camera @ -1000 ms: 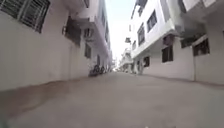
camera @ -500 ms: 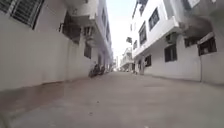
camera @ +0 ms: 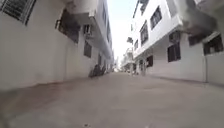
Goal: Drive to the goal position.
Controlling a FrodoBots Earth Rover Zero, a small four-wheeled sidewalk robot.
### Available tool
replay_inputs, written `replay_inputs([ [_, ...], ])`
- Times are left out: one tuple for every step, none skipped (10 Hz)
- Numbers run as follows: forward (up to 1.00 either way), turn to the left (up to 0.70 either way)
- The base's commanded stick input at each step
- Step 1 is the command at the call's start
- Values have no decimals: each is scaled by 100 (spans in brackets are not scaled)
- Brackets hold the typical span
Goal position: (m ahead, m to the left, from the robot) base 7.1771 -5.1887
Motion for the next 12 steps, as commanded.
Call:
replay_inputs([
  [70, 0],
  [70, 0],
  [70, 0],
  [70, 0],
  [70, 0],
  [70, 0],
  [70, 0],
  [70, 0],
  [70, 0],
  [70, 0],
  [70, 0],
  [70, 0],
])
